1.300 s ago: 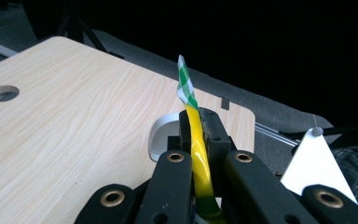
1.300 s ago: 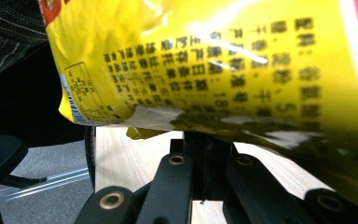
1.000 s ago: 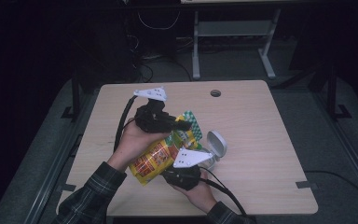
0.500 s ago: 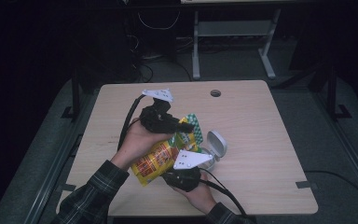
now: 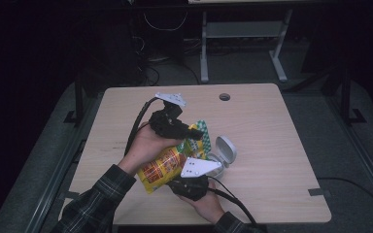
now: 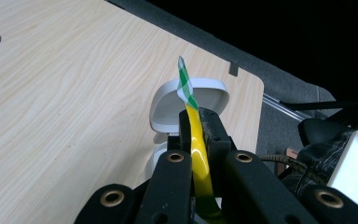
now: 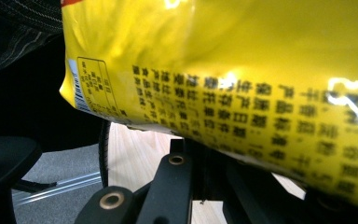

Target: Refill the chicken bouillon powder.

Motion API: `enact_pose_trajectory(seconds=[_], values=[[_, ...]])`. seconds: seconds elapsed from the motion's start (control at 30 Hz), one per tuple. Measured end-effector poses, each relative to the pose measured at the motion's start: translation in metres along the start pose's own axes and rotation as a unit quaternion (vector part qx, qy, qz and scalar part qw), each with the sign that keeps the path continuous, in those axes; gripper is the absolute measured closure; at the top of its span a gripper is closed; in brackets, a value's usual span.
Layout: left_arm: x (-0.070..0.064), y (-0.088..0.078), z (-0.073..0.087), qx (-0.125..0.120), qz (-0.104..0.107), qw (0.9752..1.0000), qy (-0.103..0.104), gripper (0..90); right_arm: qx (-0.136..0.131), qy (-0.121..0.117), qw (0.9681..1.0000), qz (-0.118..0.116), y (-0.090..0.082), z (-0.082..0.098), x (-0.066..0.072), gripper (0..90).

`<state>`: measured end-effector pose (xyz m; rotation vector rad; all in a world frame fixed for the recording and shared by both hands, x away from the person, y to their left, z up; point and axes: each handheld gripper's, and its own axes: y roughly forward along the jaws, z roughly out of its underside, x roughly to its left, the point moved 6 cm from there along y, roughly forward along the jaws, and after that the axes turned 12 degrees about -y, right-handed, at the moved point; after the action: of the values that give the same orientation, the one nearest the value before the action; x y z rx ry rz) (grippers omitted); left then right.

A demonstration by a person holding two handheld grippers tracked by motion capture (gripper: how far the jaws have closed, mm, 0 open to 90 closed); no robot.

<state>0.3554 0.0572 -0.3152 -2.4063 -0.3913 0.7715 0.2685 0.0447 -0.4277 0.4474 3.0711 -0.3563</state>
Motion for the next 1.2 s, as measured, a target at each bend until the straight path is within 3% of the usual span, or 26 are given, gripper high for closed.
enact_pose_trajectory(seconds=[1.2], values=[[0.005, 0.012, -0.001, 0.029, -0.014, 0.9995, -0.006, 90.0, -0.001, 0.007, 1.0000, -0.004, -0.001, 0.003, 0.001, 90.0]])
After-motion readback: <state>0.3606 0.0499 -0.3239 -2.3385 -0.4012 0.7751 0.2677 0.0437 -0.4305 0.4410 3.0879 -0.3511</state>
